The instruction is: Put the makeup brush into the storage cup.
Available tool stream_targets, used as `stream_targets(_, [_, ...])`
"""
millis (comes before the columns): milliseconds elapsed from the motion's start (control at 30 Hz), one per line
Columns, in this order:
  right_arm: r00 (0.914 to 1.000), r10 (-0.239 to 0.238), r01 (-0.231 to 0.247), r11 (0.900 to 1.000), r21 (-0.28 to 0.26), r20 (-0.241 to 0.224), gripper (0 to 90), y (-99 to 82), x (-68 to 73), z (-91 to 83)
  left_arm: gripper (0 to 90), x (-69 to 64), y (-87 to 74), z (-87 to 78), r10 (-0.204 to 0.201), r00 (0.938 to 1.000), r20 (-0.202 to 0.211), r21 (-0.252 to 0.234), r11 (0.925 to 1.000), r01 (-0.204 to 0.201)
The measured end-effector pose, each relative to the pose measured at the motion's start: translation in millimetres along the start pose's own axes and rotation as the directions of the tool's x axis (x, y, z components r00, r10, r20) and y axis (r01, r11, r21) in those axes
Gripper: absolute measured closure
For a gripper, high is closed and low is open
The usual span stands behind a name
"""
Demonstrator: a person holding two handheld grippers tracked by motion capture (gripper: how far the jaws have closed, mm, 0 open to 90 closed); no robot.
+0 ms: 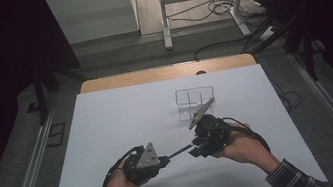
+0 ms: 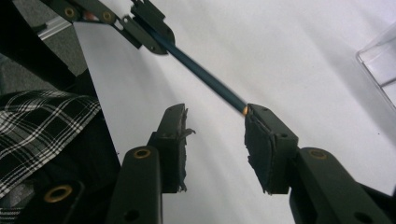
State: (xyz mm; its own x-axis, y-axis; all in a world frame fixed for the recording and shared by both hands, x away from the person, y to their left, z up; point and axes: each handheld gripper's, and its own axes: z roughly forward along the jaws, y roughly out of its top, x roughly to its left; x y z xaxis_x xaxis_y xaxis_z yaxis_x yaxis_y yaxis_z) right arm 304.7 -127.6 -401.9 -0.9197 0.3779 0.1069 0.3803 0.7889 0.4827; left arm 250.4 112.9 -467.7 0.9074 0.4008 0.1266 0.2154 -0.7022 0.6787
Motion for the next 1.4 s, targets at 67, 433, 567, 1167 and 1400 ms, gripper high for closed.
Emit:
stream_targets(67, [1.0,0.003,-0.003,1.0,-0.005,0.002,57.4,-1.2,-0.1,-0.6,85.6,1.0,-0.9,-1.2,-0.01,0.9999,-0.002,-0.004,0.9999,0.01])
stream_targets(433, [0.9967,0.077,-0.074,0.9938,-0.083,0.028,47.4,-14.9,-1.3,-3.7,85.5,1.5,-11.4,-7.9,-0.179,0.9836,0.025,-0.084,0.98,0.18])
stream_targets(567, [0.9939,0.109,-0.106,0.9848,-0.138,0.018,44.2,-21.2,-3.3,-2.4,85.6,-1.0,-14.3,-8.6,-0.226,0.9736,0.036,-0.116,0.9667,0.228])
stream_targets(1167, [0.9837,0.176,-0.179,0.9407,-0.288,-0.035,35.0,-28.7,-4.1,5.4,85.5,-14.8,-15.4,-11.0,-0.301,0.9515,0.064,-0.244,0.9198,0.307])
stream_targets(1400, [0.9813,0.182,-0.192,0.9269,-0.322,-0.063,30.7,-20.5,-4.6,9.7,85.5,-18.2,-13.4,-9.6,-0.292,0.9532,0.077,-0.256,0.9182,0.302])
